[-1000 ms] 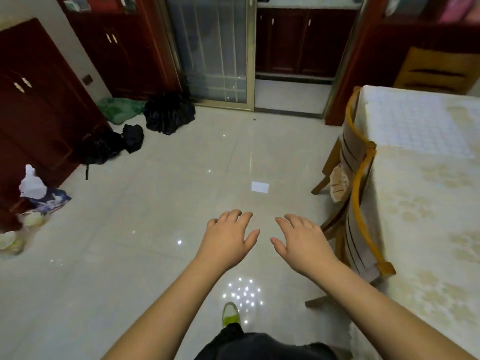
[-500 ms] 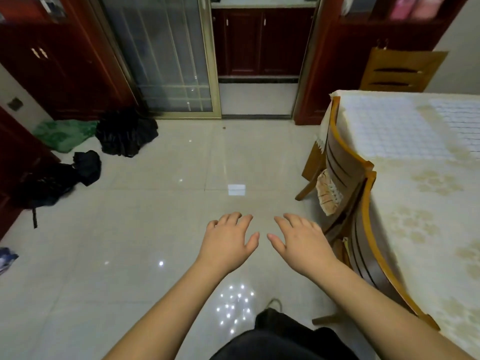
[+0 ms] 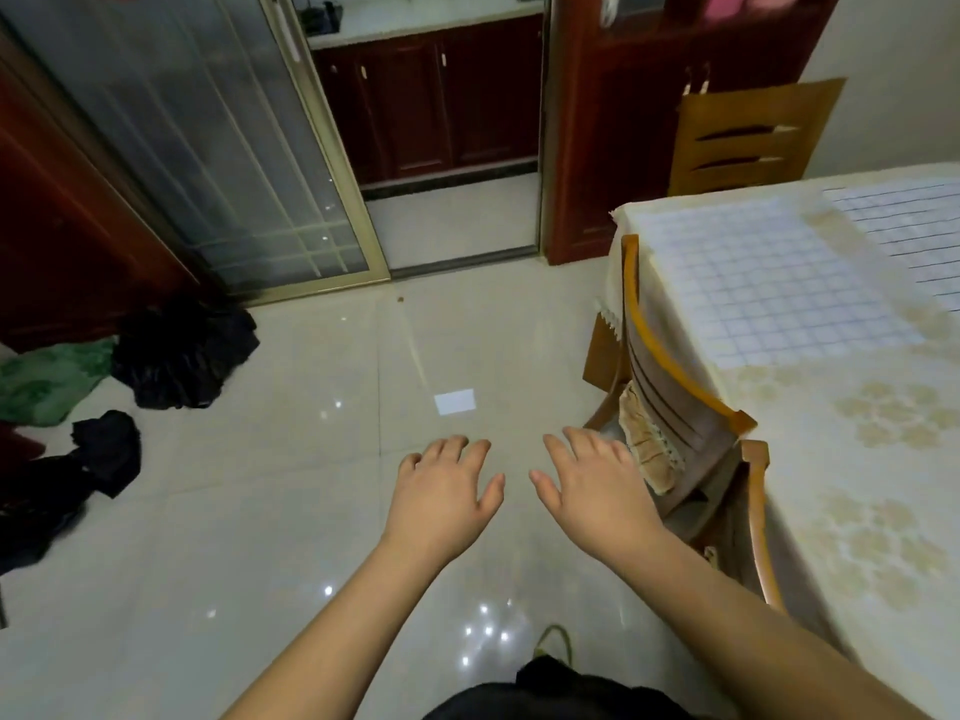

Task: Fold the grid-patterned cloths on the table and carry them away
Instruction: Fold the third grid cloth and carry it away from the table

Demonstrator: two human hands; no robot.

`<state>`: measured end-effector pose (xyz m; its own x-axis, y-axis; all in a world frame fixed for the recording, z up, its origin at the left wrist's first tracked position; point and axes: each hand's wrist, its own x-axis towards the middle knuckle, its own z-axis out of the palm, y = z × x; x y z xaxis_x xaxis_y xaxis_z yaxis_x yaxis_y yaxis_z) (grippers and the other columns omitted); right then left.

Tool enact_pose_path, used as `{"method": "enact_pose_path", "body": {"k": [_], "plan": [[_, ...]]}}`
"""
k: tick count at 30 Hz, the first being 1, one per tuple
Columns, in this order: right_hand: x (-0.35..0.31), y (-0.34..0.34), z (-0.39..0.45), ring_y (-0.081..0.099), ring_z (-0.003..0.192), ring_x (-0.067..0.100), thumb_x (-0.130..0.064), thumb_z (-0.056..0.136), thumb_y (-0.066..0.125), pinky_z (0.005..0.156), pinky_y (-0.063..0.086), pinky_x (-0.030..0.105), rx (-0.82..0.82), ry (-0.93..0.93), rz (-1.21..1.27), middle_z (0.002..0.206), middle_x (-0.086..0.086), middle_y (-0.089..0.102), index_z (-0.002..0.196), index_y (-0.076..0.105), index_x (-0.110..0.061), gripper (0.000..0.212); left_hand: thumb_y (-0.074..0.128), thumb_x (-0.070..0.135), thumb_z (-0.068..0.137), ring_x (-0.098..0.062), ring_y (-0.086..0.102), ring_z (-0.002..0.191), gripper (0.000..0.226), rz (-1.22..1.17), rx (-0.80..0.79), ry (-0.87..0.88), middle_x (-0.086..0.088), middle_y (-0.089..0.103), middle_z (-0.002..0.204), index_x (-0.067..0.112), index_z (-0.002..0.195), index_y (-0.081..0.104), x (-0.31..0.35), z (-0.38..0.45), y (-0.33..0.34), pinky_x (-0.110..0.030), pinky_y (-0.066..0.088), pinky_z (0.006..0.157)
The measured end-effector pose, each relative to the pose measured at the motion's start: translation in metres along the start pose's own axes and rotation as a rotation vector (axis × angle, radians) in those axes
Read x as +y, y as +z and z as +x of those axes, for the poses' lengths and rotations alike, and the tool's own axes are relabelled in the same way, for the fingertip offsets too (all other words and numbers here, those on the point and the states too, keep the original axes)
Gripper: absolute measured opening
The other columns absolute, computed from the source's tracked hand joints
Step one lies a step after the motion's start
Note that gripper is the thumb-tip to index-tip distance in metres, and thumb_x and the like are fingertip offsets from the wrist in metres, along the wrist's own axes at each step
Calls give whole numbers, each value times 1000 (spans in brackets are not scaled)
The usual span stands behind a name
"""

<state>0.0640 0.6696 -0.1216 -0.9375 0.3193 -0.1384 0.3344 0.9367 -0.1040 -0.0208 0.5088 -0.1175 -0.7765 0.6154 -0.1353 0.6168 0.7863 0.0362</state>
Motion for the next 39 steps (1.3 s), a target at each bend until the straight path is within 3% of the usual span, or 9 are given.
{"method": "enact_pose_path", "body": {"k": [5, 9, 12, 14, 17, 24, 30, 33, 39], "plan": [[16, -11, 60, 66, 95, 29, -50, 85, 35, 82, 52, 42, 2, 37, 40, 104, 10, 69, 109, 70, -14, 56, 8, 60, 82, -19, 48, 126, 75, -20, -27, 57, 2, 53, 137, 27, 138, 47, 6, 65, -8, -41, 38, 97], [28, -25, 101, 65, 94, 29, -47, 84, 38, 81, 52, 42, 42, 96, 34, 103, 11, 69, 108, 70, -12, 53, 1, 61, 81, -17, 42, 131, 80, -26, -47, 157, 3, 46, 143, 29, 143, 39, 11, 122, -12, -39, 36, 100], [50, -32, 136, 63, 100, 30, -48, 86, 35, 85, 50, 43, 67, 185, -8, 108, 12, 67, 113, 66, -13, 55, 8, 61, 83, -19, 48, 128, 76, -36, 5, 179, 2, 52, 139, 27, 140, 45, -3, 176, -16, -40, 39, 98], [63, -32, 161, 57, 112, 28, -50, 90, 34, 94, 45, 43, 84, 254, -33, 120, 9, 63, 124, 60, -17, 54, 13, 60, 85, -21, 53, 123, 72, -42, 23, 197, 0, 57, 134, 26, 136, 51, -14, 214, -18, -41, 42, 95], [73, -31, 201, 41, 131, 25, -53, 96, 33, 107, 33, 41, 41, 318, -42, 141, 4, 47, 139, 42, -23, 54, 9, 60, 84, -19, 48, 128, 74, -37, 11, 286, 2, 52, 139, 28, 139, 46, -28, 270, -22, -39, 39, 99], [68, -51, 285, 40, 131, 24, -51, 97, 31, 107, 31, 39, 78, 458, -6, 141, 2, 45, 141, 40, -24, 53, 25, 54, 98, -17, 35, 136, 54, -37, -18, 525, 3, 39, 149, 31, 145, 34, -39, 382, -49, -39, 29, 107], [90, -71, 311, 56, 109, 27, -53, 87, 22, 91, 42, 40, 139, 636, 25, 120, 4, 60, 126, 55, -20, 61, 33, 52, 98, -15, 38, 135, 52, -58, -26, 695, 4, 42, 148, 29, 145, 37, -10, 460, -70, -39, 32, 107], [113, -75, 316, 58, 105, 28, -52, 88, 28, 88, 43, 40, 186, 715, 33, 116, 5, 61, 123, 57, -18, 57, 35, 51, 97, -17, 42, 131, 50, -78, -4, 746, 3, 47, 144, 27, 141, 43, 11, 501, -75, -39, 36, 103], [171, -71, 330, 54, 117, 30, -47, 95, 31, 97, 41, 43, 222, 835, 93, 129, 7, 58, 131, 53, -16, 53, 29, 51, 95, -17, 47, 124, 53, -81, -17, 905, 4, 52, 136, 26, 139, 46, 76, 553, -73, -38, 39, 97]]}}
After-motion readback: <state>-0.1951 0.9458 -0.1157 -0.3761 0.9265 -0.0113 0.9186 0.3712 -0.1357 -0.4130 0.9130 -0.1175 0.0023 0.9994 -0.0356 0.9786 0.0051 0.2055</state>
